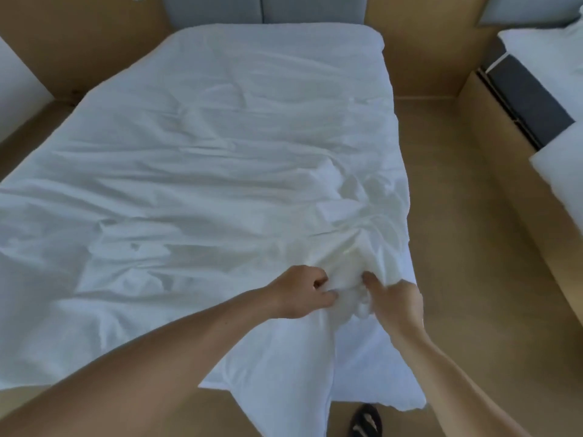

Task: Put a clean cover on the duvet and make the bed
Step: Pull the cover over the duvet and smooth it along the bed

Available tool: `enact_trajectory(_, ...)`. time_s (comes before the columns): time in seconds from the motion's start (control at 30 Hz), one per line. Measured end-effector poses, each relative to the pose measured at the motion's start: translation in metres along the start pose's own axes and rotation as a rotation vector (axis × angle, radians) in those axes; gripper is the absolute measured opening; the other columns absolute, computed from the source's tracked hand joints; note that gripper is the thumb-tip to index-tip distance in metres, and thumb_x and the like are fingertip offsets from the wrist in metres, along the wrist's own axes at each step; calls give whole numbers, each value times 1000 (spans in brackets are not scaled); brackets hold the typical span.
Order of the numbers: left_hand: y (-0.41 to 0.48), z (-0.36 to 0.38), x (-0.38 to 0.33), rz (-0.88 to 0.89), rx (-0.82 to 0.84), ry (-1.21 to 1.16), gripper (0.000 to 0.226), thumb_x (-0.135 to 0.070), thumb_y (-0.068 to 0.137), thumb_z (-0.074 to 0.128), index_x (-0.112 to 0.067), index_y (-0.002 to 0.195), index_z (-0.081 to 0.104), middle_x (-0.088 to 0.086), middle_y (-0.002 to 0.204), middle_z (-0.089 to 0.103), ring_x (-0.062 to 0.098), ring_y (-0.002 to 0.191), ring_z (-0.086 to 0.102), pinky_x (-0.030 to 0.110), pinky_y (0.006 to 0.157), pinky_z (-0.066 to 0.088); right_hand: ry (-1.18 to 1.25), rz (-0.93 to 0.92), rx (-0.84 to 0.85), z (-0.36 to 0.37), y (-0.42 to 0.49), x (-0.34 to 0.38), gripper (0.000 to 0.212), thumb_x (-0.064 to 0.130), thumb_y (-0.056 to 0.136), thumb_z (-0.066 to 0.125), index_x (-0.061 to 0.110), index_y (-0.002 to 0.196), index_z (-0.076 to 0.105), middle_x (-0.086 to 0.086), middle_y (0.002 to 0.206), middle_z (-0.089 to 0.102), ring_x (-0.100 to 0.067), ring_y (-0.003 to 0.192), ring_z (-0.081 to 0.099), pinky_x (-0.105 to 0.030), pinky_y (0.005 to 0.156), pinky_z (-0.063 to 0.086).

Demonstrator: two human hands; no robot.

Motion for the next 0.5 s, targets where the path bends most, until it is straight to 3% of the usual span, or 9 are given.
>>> enact_trajectory(0.07,-4,16,6,6,65,7,40,-48,91,63,-9,100,65,0,82,62,14,64,52,28,62,44,-187,-93,-83,-7,9,6,26,31,86,63,14,105,57,-5,89,68,-32,83,63,-38,70,49)
enact_trajectory(0.13,-7,27,16,-18,118,-6,44,-54,91,61,-23,122,64,-7,108,66,10,84,59,24,75,47,-294,-211,-180,-17,23,15,57,17,82,62,20,134,39,-6,120,59,-36,100,60,-41,81,48)
enact_trajectory(0.17,-9,30,21,-39,126,-5,47,-54,91,60,-28,131,59,-12,118,63,10,94,60,24,83,48,-427,-297,-221,-18,32,24,68,10,80,60,22,142,33,-6,126,52,-36,102,58,-41,83,46)
enact_trajectory(0.23,-11,23,30,-46,45,94,53,-50,92,60,-33,141,48,-15,129,57,11,107,59,28,93,47,-674,-506,-297,-14,41,48,70,0,73,59,19,139,45,-8,120,49,-34,100,54,-41,83,41)
enact_trajectory(0.3,-11,8,34,-39,-117,231,64,-45,92,61,-32,149,35,-11,141,48,14,122,52,30,102,43,-734,-752,-273,0,26,65,45,-2,60,60,10,103,68,-9,97,60,-33,87,57,-39,76,42)
enact_trajectory(0.37,-11,-3,36,-17,-245,350,81,-47,87,65,-28,153,21,-7,147,36,17,132,39,34,105,40,-628,-937,-33,18,-12,54,19,7,52,55,14,67,62,-4,63,59,-30,59,59,-27,55,40)
enact_trajectory(0.43,-10,2,35,52,-222,525,95,-50,77,73,-24,151,20,-4,145,32,21,131,35,36,105,37,-593,-808,429,39,-53,4,10,18,60,43,15,59,52,-1,56,55,-22,53,54,-26,48,32)
enact_trajectory(0.5,-11,27,43,153,-64,765,87,-47,74,76,-21,145,32,-1,140,37,23,126,38,38,103,36,-644,-621,745,46,-84,-53,17,27,65,37,16,55,46,3,55,50,-13,55,51,-20,52,29)
Point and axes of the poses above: each hand's wrist, its own y-axis towards the middle knuckle, its own z-axis out of the palm, x = y × z, the point moved 8 cm from there along y, towards the middle knuckle
